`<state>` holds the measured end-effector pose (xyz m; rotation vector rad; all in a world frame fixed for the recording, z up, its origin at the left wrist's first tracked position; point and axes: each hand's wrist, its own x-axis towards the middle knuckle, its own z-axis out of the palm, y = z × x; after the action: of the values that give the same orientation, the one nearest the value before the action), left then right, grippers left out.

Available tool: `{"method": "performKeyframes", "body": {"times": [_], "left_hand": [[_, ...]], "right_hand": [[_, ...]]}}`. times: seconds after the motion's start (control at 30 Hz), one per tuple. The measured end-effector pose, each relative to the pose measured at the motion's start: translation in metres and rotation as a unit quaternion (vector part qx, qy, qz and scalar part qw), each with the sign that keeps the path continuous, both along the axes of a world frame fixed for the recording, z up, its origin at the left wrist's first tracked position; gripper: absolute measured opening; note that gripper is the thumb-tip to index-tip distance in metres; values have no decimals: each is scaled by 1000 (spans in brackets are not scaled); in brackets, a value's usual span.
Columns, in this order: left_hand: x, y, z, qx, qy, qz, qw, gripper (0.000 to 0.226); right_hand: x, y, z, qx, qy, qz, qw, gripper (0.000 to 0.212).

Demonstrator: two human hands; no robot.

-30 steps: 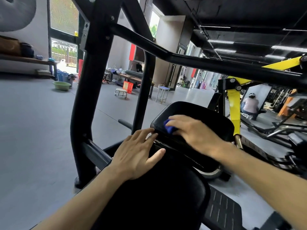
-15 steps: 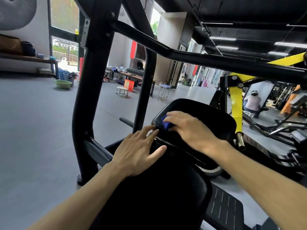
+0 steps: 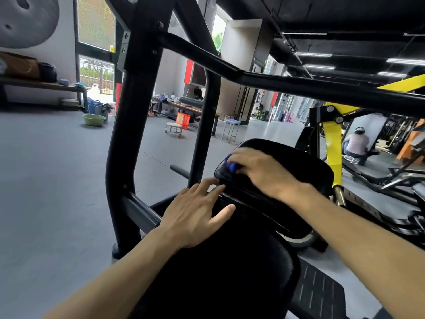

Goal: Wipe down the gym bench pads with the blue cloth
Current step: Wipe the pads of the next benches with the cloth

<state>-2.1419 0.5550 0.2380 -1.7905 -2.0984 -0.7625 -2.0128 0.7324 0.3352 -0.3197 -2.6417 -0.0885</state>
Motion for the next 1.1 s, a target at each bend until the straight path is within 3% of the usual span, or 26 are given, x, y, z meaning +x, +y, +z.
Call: {"method": "performKeyframes", "body": {"times": [0.1, 0.17, 0.37, 0.53, 0.67, 0.97, 1.1], "left_hand": [[1, -2, 2, -5, -4, -1, 1000, 74], [3, -4, 4, -4, -11, 2, 1000, 74], [0, -3, 3, -12, 3, 22, 1000, 77], [3, -2, 5, -22, -7, 17, 1000, 78], [1, -2, 4, -23, -11, 22, 999, 68], [2, -2, 3, 6, 0, 17, 1000, 70], [4, -3, 4, 7, 28, -7, 1000, 80]], "right_hand": [[-18, 27, 27, -30, 47, -113, 992, 21], [-31, 17, 22, -14, 41, -136, 990, 15], [-6, -38, -18, 46, -80, 78, 993, 22], [-36, -15, 5, 15, -26, -13, 999, 17], [-58, -29, -22, 64, -118, 43, 990, 15], [78, -34, -20, 121, -66, 100, 985, 41], [49, -30, -22, 143, -67, 78, 984, 31]]}}
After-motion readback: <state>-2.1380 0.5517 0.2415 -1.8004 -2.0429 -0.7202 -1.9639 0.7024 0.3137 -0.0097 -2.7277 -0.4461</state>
